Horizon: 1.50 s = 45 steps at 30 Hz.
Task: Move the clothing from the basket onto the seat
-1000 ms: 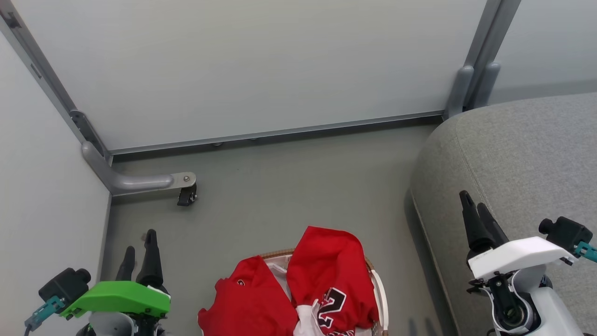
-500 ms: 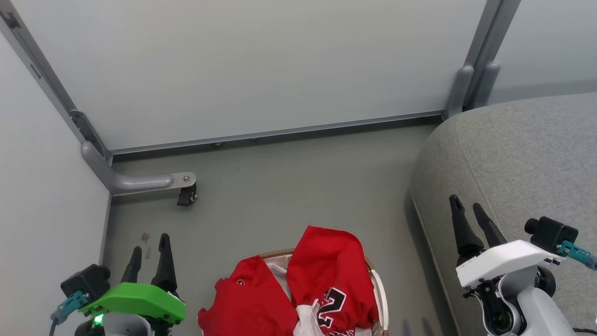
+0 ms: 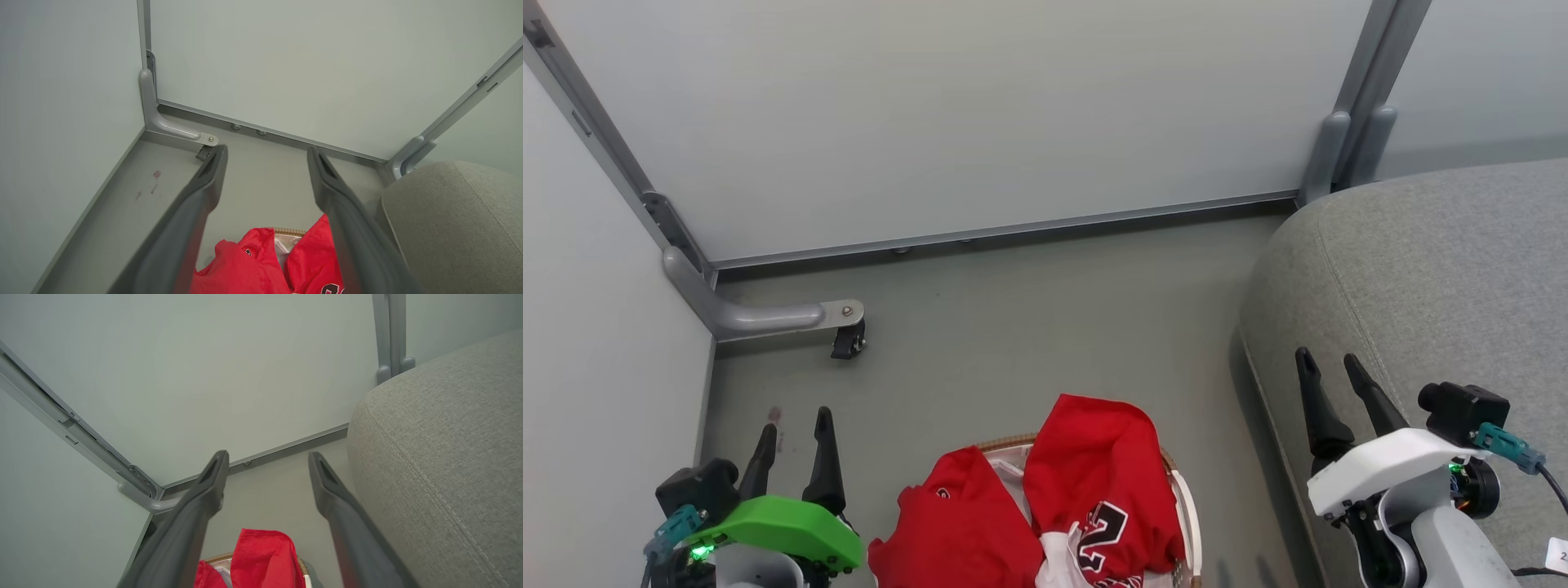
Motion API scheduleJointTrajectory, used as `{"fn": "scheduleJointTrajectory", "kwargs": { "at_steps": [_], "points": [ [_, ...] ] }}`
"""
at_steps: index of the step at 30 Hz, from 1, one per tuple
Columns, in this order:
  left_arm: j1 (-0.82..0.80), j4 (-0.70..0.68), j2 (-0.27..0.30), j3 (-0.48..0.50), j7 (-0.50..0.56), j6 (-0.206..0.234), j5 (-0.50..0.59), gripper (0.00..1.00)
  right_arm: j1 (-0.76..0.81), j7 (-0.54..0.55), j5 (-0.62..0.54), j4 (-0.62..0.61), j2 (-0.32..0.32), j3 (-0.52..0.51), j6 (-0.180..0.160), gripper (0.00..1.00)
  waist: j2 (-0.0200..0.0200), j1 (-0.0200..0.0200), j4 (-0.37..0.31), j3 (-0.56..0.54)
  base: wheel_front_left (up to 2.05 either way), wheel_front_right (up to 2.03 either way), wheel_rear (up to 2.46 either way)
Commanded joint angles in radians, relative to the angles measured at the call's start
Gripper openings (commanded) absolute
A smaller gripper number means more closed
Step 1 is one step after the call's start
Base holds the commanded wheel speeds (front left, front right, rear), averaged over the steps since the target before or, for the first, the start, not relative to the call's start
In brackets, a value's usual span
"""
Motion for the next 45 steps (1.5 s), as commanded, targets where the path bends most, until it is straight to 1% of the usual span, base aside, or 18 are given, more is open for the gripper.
{"fn": "scheduleJointTrajectory", "kwargs": {
  "at_steps": [1, 21, 34, 40, 45],
  "points": [
    [-0.012, -0.011, 0.000, -0.004, -0.009, 0.003, 0.026, 1.00, -0.004, -0.009, -0.029, -0.003, -0.008, 0.003, 0.000, 1.00, 0.0000, 0.0000, 0.001, 0.000, 0.00, 0.00, 0.00],
    [0.041, 0.009, -0.027, 0.027, -0.060, 0.005, 0.195, 1.00, 0.036, -0.058, -0.226, 0.016, 0.014, 0.019, 0.000, 1.00, 0.0000, 0.0000, -0.008, -0.003, 0.00, 0.00, 0.00],
    [0.055, 0.004, -0.030, 0.018, -0.085, 0.007, 0.265, 1.00, 0.029, -0.085, -0.328, 0.021, 0.017, 0.022, 0.000, 1.00, 0.0000, 0.0000, -0.013, 0.001, 0.00, 0.00, 0.00],
    [0.036, 0.003, -0.029, 0.004, -0.095, -0.004, 0.288, 1.00, 0.007, -0.095, -0.383, 0.010, 0.017, 0.037, 0.000, 1.00, 0.0000, 0.0000, -0.029, 0.028, 0.00, 0.00, 0.00],
    [-0.004, 0.019, -0.029, -0.009, -0.104, -0.015, 0.317, 1.00, -0.033, -0.104, -0.421, -0.014, 0.020, 0.041, 0.000, 1.00, 0.0000, 0.0000, -0.048, 0.096, 0.00, 0.00, 0.00]
  ]
}}
